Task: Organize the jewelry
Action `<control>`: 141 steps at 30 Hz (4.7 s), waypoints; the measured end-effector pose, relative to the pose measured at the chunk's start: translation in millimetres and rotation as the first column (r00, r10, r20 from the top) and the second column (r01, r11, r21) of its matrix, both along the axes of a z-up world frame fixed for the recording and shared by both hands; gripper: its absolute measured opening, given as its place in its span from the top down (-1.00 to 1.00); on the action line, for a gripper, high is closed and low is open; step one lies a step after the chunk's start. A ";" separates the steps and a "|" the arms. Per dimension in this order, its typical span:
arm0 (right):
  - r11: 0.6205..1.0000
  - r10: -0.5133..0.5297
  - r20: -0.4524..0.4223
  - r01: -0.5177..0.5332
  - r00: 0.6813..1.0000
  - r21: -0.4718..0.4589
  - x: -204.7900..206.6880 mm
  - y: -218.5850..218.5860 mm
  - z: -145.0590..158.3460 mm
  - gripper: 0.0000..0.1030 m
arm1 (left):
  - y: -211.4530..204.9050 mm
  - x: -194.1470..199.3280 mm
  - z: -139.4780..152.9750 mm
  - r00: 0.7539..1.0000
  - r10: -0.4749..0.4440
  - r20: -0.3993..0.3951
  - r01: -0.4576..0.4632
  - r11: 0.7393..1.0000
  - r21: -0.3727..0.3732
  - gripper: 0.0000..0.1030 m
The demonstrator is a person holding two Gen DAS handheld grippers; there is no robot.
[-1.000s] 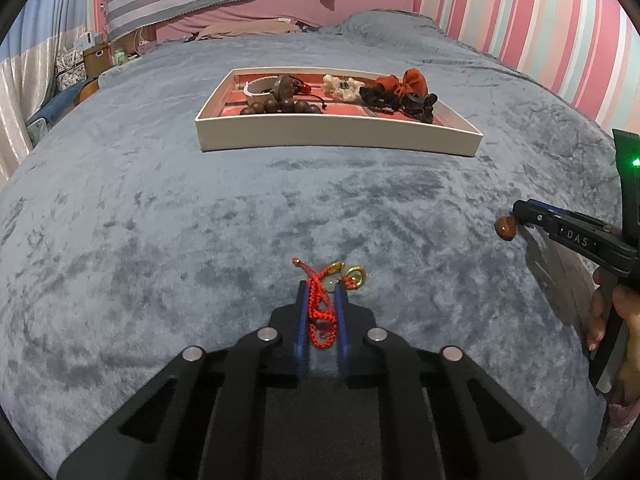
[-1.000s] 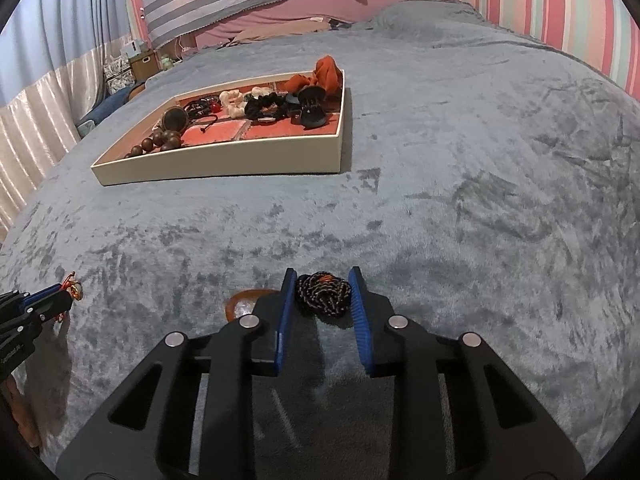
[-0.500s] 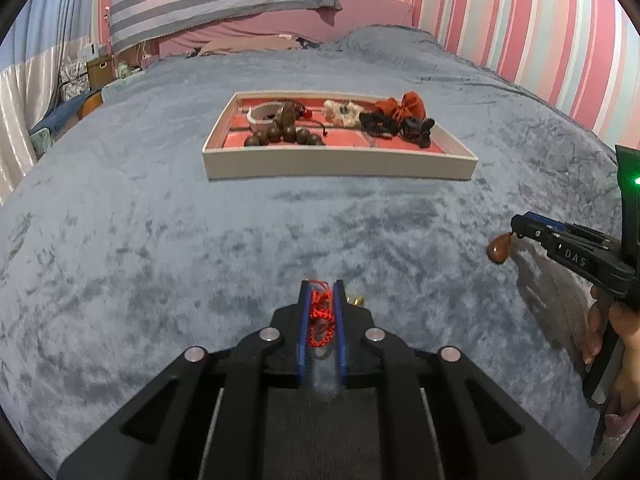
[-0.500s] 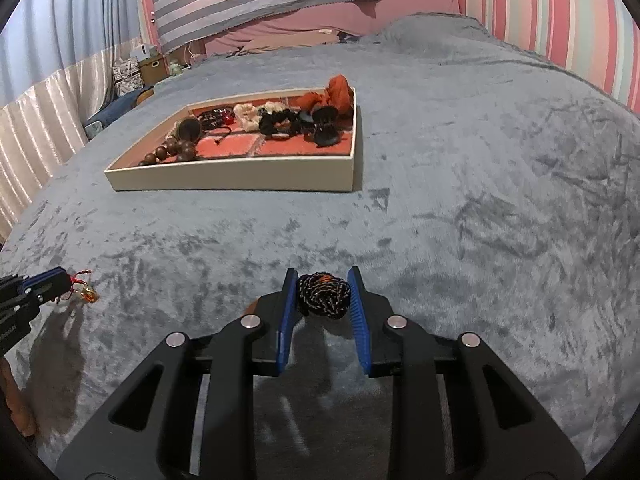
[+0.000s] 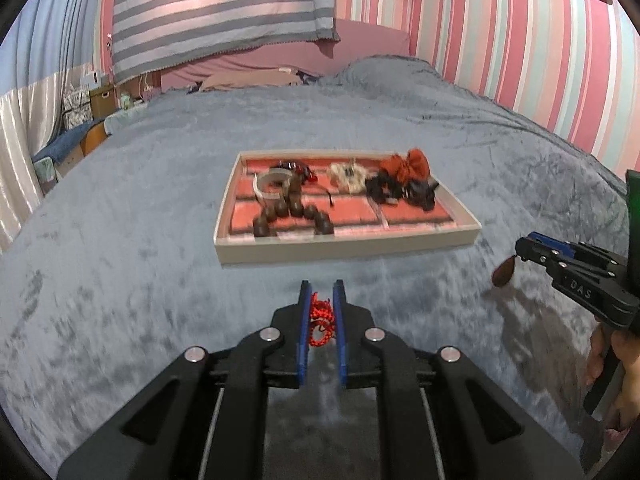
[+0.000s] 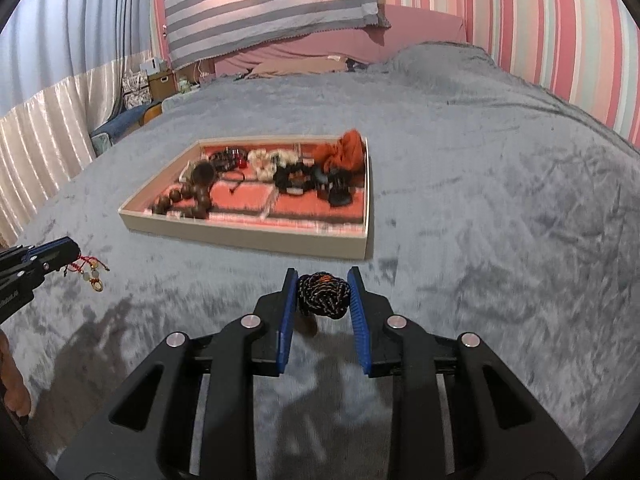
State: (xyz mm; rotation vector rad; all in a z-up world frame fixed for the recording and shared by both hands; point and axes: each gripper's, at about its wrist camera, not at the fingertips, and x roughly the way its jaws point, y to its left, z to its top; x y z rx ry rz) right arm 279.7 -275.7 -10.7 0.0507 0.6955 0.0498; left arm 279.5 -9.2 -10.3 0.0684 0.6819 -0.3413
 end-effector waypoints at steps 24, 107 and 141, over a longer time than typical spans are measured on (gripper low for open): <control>0.999 -0.036 0.034 0.037 0.999 -0.023 101.2 24.6 28.5 0.50 | -26.2 116.8 27.7 0.999 0.020 0.051 -0.020 1.000 0.014 0.78; 0.991 -0.076 0.050 0.081 0.996 -0.107 85.6 32.5 -7.1 -0.92 | 31.5 86.6 2.6 0.967 0.245 0.074 -0.247 0.968 0.029 -0.81; 0.990 -0.128 0.254 0.138 0.959 -0.020 -108.6 23.7 8.8 -0.92 | 26.6 -99.3 13.1 0.918 0.274 0.285 -0.276 0.960 -0.033 -0.91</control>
